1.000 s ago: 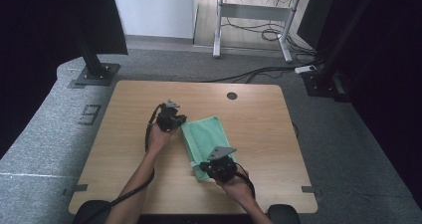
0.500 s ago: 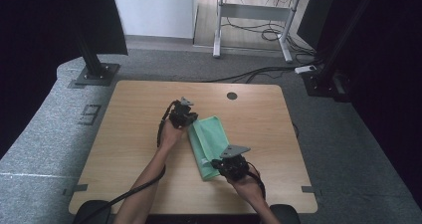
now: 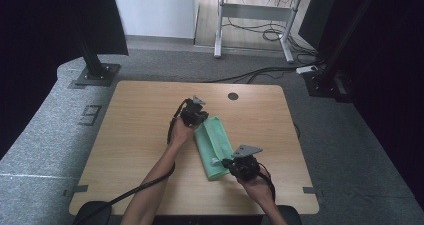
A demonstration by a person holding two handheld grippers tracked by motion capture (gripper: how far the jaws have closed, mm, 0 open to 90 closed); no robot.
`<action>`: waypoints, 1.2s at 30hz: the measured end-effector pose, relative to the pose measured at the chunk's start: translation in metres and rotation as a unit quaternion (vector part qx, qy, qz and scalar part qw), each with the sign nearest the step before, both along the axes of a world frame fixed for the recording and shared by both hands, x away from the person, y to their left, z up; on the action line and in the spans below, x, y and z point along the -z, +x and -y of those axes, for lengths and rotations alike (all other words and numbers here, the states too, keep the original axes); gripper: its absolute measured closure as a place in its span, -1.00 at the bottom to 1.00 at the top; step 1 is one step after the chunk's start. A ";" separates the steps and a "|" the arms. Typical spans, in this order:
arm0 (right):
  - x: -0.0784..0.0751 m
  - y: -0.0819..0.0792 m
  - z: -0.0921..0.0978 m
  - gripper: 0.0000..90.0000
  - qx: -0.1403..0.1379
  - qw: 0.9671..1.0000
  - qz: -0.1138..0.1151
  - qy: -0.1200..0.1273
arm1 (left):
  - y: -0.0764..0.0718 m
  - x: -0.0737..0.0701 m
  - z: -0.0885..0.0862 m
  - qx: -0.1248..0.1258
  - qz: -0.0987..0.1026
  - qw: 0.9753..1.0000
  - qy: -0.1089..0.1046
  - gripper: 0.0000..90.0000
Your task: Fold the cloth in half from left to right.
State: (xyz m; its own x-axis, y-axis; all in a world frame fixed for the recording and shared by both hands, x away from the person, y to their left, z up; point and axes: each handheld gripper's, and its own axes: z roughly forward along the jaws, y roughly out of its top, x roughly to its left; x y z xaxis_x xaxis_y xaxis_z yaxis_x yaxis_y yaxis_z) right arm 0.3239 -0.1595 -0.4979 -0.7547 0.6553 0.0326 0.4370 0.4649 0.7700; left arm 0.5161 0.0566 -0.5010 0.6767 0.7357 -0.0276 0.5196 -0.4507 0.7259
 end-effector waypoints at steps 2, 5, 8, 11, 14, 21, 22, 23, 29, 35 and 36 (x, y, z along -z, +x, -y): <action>0.005 0.002 0.003 0.88 0.005 1.000 -0.005 -0.005 | 0.003 0.007 0.004 -0.002 -0.006 1.000 0.004 0.82; 0.009 0.004 0.004 0.88 0.008 1.000 -0.010 -0.008 | 0.004 0.011 0.006 -0.003 -0.010 1.000 0.005 0.80; 0.014 0.006 0.006 0.88 0.010 1.000 -0.017 -0.016 | 0.006 0.016 0.008 -0.001 -0.016 1.000 0.007 0.76; 0.017 0.007 0.006 0.88 0.012 0.999 -0.022 -0.022 | 0.006 0.018 0.010 -0.004 -0.016 1.000 0.000 0.65; 0.020 0.007 0.006 0.88 0.014 0.999 -0.026 -0.028 | 0.006 0.017 0.010 -0.006 -0.006 1.000 -0.005 0.44; 0.022 0.008 0.010 0.85 0.021 0.999 -0.028 -0.032 | 0.005 0.007 0.011 -0.006 0.000 1.000 -0.015 -0.04; 0.022 0.009 0.011 0.85 0.023 0.999 -0.026 -0.032 | 0.004 0.005 0.011 -0.002 0.002 1.000 -0.010 -0.08; 0.022 0.009 0.012 0.84 0.026 0.999 -0.027 -0.030 | 0.003 0.003 0.010 0.000 0.005 1.000 -0.006 -0.12; 0.019 0.009 0.021 0.66 0.043 0.999 -0.025 -0.024 | -0.003 -0.007 0.001 0.001 0.013 1.000 -0.013 -0.35; 0.010 0.011 0.029 0.40 0.061 0.998 -0.008 -0.016 | -0.012 -0.006 -0.011 0.002 0.004 1.000 -0.028 -0.50; 0.006 0.013 0.032 0.29 0.071 0.997 0.000 -0.015 | -0.017 -0.004 -0.014 0.004 0.000 1.000 -0.029 -0.56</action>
